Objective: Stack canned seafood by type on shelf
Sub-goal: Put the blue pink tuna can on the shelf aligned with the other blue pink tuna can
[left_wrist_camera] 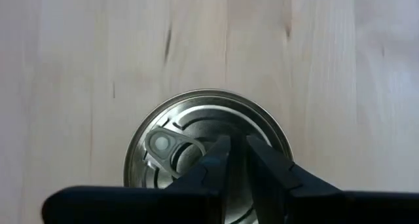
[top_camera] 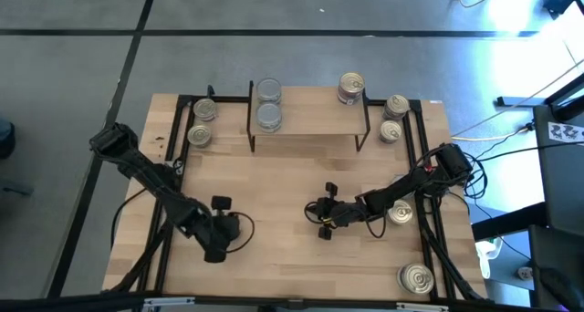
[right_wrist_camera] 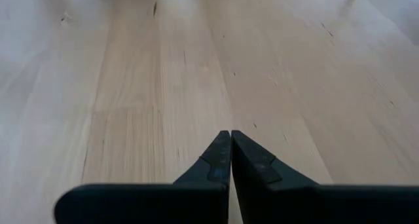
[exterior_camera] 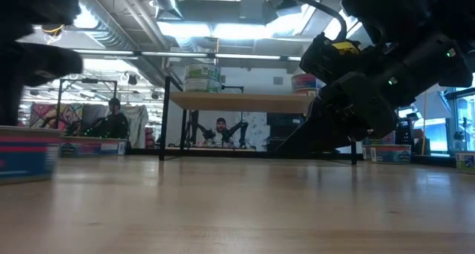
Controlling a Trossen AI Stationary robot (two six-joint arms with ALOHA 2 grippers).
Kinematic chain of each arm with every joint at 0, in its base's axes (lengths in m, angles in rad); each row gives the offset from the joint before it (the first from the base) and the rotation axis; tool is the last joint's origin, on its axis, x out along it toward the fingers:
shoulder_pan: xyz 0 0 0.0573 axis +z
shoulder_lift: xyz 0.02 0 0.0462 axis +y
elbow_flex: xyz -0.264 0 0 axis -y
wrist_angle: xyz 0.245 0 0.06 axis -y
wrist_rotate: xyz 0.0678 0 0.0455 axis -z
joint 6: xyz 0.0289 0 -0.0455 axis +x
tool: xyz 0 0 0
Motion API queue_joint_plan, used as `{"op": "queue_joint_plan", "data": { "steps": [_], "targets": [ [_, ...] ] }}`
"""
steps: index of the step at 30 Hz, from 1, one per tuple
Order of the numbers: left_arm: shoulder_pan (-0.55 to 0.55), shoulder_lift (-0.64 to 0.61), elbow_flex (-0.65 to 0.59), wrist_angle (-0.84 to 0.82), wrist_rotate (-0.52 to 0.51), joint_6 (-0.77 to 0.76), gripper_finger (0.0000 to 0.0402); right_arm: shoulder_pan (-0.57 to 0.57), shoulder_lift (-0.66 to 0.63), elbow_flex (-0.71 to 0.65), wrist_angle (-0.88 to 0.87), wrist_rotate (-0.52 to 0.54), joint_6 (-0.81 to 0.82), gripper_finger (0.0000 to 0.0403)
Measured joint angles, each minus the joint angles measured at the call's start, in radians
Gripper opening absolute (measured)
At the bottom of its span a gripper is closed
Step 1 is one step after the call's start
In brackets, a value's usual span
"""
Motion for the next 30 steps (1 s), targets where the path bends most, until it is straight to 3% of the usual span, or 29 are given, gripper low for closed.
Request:
{"op": "queue_joint_plan", "data": {
  "steps": [10,24,30],
  "targets": [
    [0.138,0.031,-0.042,0.243,-0.115,0.310,0.0047,0.000,0.000,0.000,0.001,0.000,0.000,0.0014],
    [0.295,0.244,-0.041,0.738,-0.106,0.613,0.0047,0.000,0.000,0.000,0.006,-0.002,-0.016,0.0014],
    [0.342,0.306,-0.042,0.912,-0.098,0.636,0.0047,0.000,0.000,0.000,0.009,-0.015,-0.011,0.0014]
  ]
}}
